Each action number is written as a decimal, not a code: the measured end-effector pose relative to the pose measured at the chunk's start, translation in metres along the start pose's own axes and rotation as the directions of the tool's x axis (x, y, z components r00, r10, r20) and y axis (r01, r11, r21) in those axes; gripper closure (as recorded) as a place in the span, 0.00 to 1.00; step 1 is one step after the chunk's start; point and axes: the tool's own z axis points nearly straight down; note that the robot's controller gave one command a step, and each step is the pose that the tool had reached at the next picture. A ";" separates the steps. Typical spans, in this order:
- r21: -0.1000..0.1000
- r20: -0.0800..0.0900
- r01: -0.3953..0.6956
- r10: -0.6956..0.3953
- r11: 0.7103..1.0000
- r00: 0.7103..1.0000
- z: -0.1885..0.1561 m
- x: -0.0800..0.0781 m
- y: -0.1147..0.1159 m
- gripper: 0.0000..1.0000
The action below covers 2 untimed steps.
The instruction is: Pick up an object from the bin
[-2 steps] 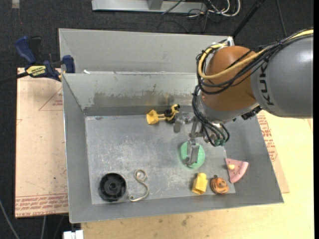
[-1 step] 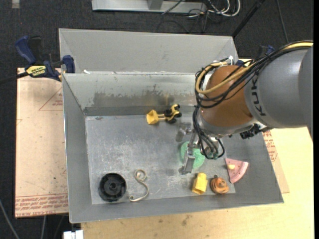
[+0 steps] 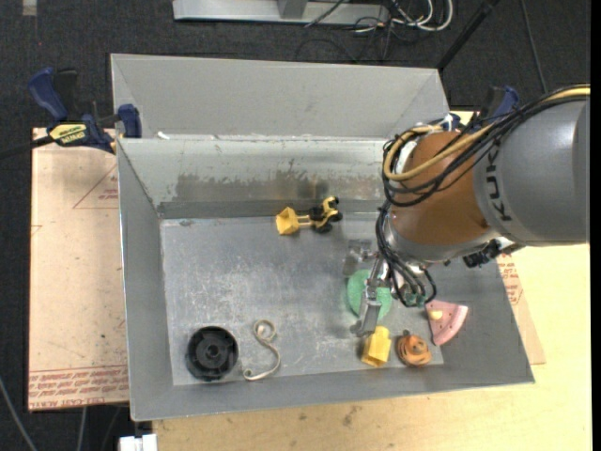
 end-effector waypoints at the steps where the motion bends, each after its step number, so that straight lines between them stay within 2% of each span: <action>1: -0.004 0.012 -0.297 0.297 0.955 0.955 0.023 -0.063 -0.032 1.00; 2: -0.004 0.011 -0.297 0.297 0.955 0.955 0.024 -0.062 -0.032 0.00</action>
Offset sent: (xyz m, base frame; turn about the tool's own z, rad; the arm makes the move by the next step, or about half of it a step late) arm 0.0000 0.0000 0.0000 0.0000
